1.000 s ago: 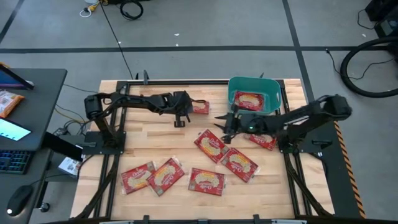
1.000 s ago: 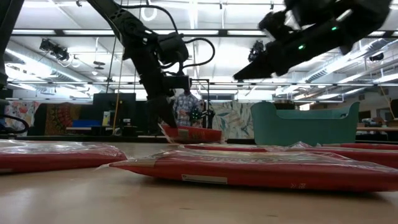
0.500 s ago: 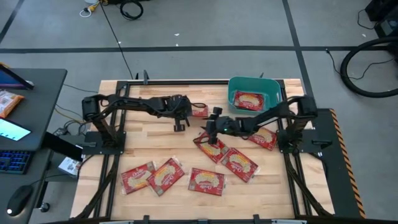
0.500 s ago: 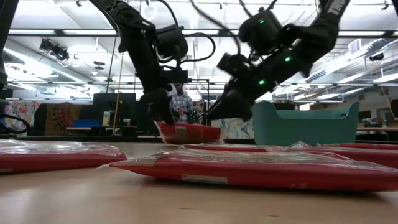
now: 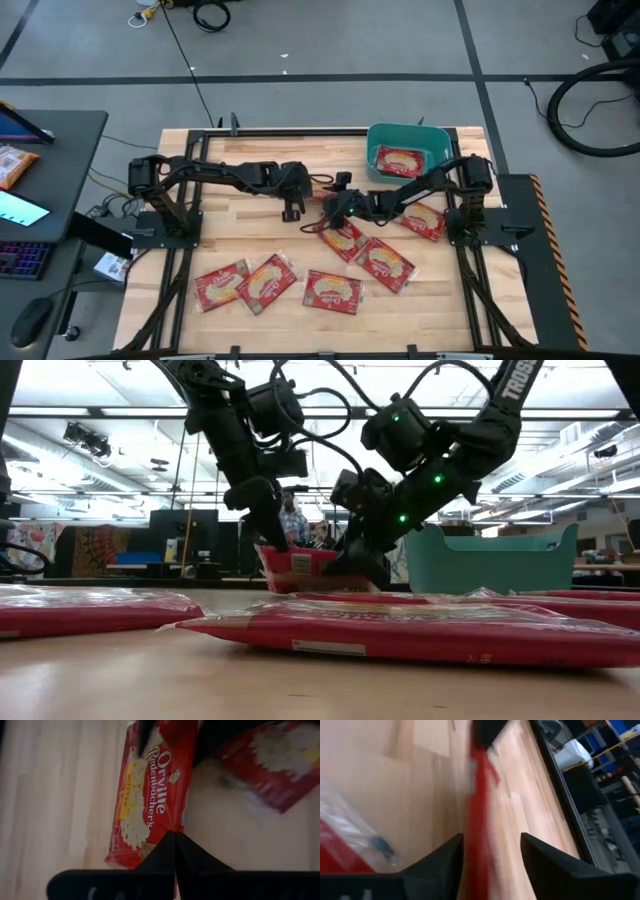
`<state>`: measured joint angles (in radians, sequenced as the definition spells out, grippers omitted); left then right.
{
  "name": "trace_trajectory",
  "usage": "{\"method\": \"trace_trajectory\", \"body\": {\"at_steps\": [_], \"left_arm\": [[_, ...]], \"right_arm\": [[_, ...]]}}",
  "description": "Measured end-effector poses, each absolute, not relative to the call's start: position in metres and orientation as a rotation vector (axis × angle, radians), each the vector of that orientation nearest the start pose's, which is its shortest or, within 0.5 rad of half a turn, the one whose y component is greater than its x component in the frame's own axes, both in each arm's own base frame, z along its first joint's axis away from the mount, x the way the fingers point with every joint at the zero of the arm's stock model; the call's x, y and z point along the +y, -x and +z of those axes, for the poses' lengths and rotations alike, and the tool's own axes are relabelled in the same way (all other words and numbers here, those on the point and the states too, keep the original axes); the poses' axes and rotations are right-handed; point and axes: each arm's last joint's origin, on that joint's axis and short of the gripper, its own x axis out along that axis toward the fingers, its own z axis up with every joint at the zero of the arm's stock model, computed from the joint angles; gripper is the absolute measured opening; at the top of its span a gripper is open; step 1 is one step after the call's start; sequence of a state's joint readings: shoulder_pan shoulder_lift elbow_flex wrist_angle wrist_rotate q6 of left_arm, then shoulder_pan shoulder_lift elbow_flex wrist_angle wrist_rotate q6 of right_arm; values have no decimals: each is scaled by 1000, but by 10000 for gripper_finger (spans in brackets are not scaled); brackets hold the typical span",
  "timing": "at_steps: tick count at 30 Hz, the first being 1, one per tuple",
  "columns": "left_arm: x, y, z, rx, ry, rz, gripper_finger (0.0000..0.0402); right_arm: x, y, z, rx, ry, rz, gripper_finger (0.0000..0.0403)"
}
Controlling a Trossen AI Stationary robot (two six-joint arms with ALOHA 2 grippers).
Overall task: Sort popcorn bags into baskets
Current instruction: Put the red popcorn bag into the blue bin
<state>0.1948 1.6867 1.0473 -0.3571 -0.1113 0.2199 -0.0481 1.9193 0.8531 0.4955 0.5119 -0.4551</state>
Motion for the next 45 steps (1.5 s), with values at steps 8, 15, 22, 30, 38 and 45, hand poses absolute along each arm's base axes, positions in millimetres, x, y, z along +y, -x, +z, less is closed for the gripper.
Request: {"method": "trace_trajectory", "body": {"at_steps": [8, 15, 22, 30, 38, 45], "left_arm": [[60, -331, 187, 1012, -165, 143, 18], [61, -327, 200, 975, -158, 181, 99], [71, -306, 223, 848, -185, 239, 153], [80, -270, 222, 619, -193, 324, 147], [87, -250, 235, 328, -228, 387, 146], [98, -237, 240, 264, -247, 435, 146]], "right_arm": [[-32, -358, 114, 690, 581, -381, 95], [-31, -357, 113, 710, 589, -361, 37], [-20, -354, 133, 714, 723, -444, 41], [-18, -348, 172, 693, 958, -487, 38], [-27, -345, 220, 719, 1020, -670, 38], [-32, -335, 250, 837, 1031, -847, 38]]}}
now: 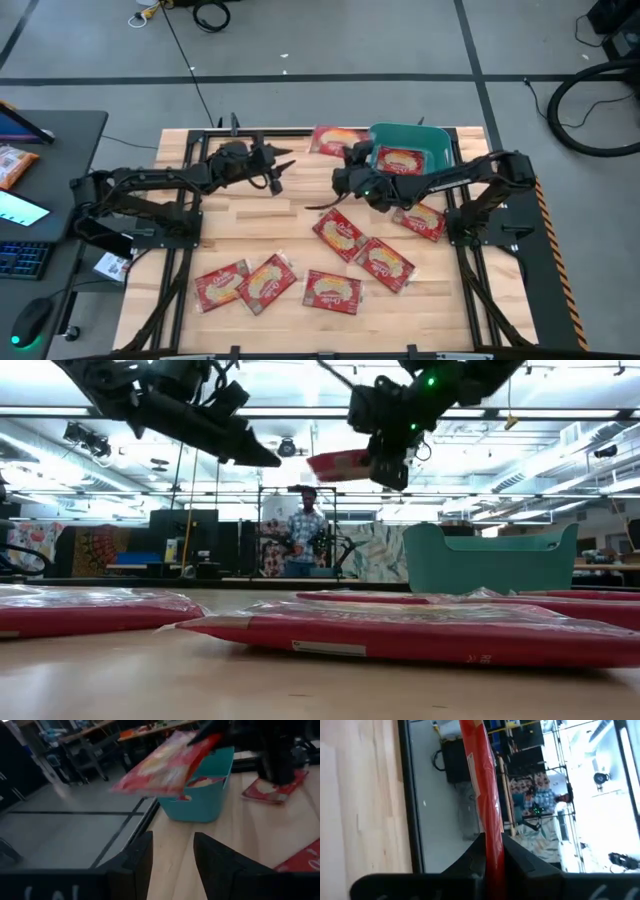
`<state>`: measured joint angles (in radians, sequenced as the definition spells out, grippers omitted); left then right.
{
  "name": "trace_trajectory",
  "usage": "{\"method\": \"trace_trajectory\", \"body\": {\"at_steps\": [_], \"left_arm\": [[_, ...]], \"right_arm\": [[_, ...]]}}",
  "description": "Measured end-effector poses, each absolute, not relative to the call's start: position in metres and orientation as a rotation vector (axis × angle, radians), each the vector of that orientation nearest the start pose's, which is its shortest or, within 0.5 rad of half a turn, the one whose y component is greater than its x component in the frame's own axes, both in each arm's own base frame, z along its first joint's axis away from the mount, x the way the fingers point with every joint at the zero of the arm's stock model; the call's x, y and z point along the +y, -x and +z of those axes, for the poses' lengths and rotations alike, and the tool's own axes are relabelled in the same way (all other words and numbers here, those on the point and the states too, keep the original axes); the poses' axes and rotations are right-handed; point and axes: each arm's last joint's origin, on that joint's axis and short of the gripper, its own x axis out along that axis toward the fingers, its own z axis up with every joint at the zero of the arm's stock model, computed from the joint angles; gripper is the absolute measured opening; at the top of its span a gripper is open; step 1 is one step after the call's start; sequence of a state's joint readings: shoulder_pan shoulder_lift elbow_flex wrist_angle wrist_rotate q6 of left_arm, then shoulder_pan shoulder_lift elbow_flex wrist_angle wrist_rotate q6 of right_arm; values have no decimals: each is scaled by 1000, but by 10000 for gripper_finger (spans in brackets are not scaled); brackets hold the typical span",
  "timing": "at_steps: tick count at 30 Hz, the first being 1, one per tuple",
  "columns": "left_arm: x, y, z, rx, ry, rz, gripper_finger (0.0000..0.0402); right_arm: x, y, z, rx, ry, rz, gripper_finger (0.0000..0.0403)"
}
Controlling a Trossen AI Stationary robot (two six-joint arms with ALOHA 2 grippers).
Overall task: Sort popcorn bags into baskets
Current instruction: Put the red popcorn bag into the blue bin
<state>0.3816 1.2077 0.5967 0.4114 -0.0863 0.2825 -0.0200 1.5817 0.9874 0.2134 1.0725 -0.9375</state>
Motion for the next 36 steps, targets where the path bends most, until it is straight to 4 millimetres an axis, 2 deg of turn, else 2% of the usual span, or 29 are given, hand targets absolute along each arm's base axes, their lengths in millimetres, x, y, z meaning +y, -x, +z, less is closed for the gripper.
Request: {"method": "trace_trajectory", "body": {"at_steps": [5, 9, 13, 19, 22, 27, 36], "left_arm": [[102, -234, 242, 240, -230, 402, 146], [101, -231, 235, 217, -232, 365, 146], [95, -218, 217, 145, -226, 376, 146], [86, -198, 211, 53, -210, 397, 146], [85, -194, 215, 24, -204, 401, 146], [84, -194, 213, 37, -178, 396, 146], [84, -194, 210, 67, -159, 394, 146]], "right_arm": [[-31, -323, 267, 858, 1025, -941, 39], [-36, -305, 269, 931, 979, -993, 39], [-39, -282, 262, 979, 842, -998, 39], [-37, -255, 248, 1073, 672, -1017, 39], [-42, -247, 238, 1147, 602, -1013, 39], [-51, -235, 221, 1260, 591, -1022, 39], [-61, -225, 207, 1368, 539, -983, 42]]}}
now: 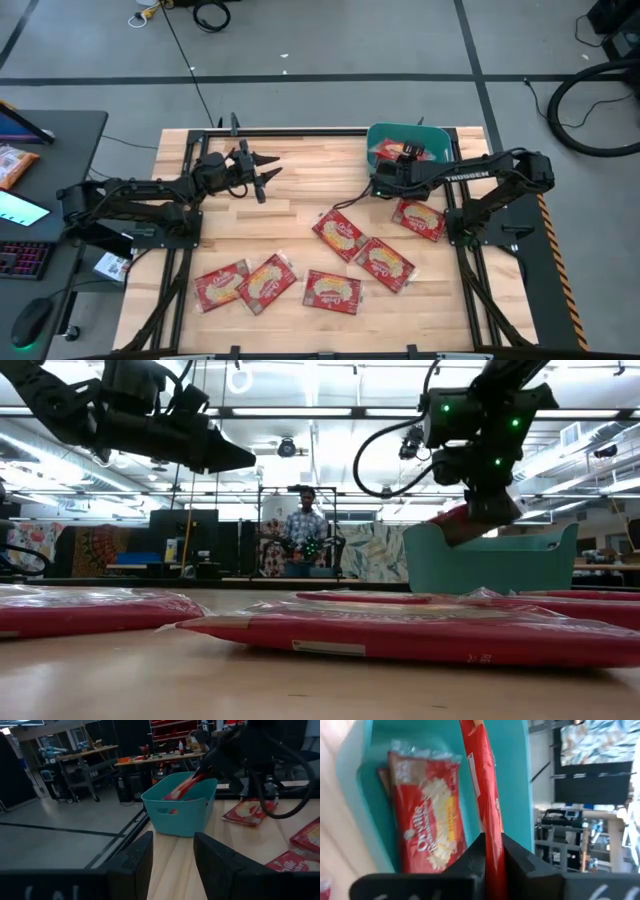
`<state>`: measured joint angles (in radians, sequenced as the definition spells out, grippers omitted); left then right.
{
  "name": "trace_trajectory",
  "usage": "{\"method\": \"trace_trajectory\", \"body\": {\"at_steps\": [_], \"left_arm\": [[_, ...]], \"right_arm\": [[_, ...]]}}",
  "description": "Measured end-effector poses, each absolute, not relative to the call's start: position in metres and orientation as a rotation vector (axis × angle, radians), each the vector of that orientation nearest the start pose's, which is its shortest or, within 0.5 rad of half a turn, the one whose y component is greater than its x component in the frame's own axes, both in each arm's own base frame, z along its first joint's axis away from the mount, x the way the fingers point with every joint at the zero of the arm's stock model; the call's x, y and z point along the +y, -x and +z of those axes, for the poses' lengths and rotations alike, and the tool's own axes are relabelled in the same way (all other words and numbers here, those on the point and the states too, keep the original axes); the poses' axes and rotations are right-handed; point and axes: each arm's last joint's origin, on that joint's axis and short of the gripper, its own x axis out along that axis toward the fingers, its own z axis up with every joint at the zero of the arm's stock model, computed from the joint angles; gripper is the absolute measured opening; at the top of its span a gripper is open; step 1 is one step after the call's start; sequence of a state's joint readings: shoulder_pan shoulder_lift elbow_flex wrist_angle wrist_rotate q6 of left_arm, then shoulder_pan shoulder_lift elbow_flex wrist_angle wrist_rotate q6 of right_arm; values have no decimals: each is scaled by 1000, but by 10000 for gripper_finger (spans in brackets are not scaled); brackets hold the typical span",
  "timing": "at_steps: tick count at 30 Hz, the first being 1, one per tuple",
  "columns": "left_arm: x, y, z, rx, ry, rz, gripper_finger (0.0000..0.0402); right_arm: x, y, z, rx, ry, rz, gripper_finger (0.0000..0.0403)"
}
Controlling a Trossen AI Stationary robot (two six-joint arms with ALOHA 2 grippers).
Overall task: Sort popcorn bags into baskets
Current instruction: Put the red popcorn bag into the blue bin
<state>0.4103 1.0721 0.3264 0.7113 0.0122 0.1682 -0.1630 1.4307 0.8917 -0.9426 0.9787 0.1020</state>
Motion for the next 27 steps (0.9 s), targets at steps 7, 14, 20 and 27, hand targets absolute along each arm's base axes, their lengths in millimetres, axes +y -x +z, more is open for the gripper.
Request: {"method": "trace_trajectory", "body": {"at_steps": [7, 14, 20, 27], "left_arm": [[84, -194, 210, 68, -159, 394, 146], [84, -194, 209, 73, -158, 393, 146], [84, -194, 209, 73, -159, 393, 146], [84, -194, 209, 76, -157, 391, 146]], "right_arm": [[-76, -224, 205, 1421, 461, -912, 98], [-80, -220, 210, 1450, 377, -929, 177], [-79, -222, 233, 1466, 244, -911, 199], [-69, -233, 269, 1373, 76, -898, 194]]}}
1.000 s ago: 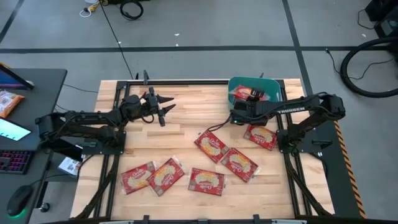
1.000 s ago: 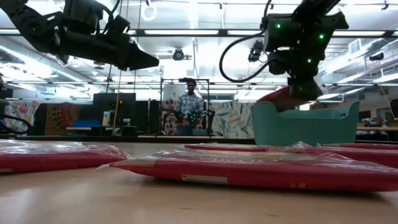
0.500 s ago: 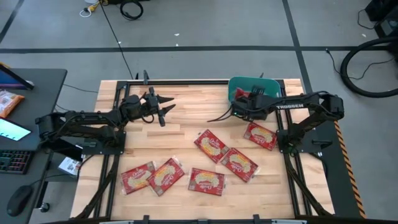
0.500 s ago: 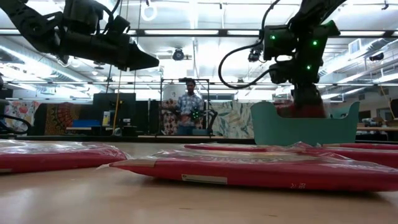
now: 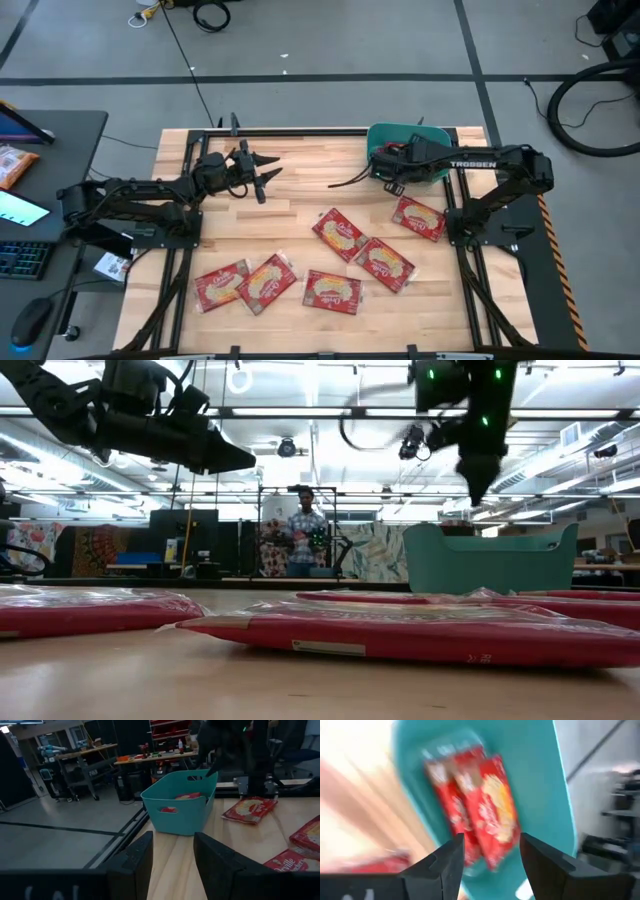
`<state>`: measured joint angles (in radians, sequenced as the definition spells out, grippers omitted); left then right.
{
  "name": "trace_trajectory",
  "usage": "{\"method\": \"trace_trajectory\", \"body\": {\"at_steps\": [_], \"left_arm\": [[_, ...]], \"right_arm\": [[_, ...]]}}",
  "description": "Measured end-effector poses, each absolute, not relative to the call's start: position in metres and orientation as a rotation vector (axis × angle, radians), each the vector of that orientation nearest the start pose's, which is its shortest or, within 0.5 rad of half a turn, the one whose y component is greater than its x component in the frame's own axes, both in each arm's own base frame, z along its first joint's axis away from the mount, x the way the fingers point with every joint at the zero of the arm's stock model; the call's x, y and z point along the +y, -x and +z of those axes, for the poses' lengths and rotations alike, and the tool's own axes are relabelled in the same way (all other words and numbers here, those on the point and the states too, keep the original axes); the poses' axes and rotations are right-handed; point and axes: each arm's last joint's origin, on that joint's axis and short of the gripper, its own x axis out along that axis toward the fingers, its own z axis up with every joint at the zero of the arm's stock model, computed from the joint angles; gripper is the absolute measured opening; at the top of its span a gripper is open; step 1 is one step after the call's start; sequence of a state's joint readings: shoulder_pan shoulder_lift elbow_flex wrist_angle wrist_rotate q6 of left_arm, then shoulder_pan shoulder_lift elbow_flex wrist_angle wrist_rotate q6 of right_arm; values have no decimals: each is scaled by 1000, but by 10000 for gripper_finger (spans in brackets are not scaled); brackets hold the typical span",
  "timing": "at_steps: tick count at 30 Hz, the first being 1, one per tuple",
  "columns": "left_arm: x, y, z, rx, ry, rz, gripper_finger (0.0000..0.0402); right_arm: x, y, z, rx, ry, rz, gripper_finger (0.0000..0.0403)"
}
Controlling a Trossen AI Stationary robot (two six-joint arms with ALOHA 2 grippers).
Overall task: Sort popcorn bags into baskets
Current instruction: Put the red popcorn bag into the blue bin
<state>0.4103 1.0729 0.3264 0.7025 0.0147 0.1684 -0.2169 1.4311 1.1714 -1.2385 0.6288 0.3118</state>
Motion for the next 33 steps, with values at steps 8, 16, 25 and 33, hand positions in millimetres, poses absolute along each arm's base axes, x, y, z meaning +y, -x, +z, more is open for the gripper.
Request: {"method": "trace_trajectory", "body": {"at_steps": [8, 16, 25, 33], "left_arm": [[81, -194, 202, 125, -28, 296, 146], [59, -192, 220, 246, -8, 275, 133], [21, -160, 236, 182, -96, 367, 102], [3, -152, 232, 232, -89, 366, 98]], "right_arm": [[-29, -254, 299, 1170, 20, -788, 193], [18, -275, 287, 1070, 6, -702, 193], [62, -311, 244, 1130, 14, -554, 193], [81, -346, 231, 1149, 1, -527, 193]]}}
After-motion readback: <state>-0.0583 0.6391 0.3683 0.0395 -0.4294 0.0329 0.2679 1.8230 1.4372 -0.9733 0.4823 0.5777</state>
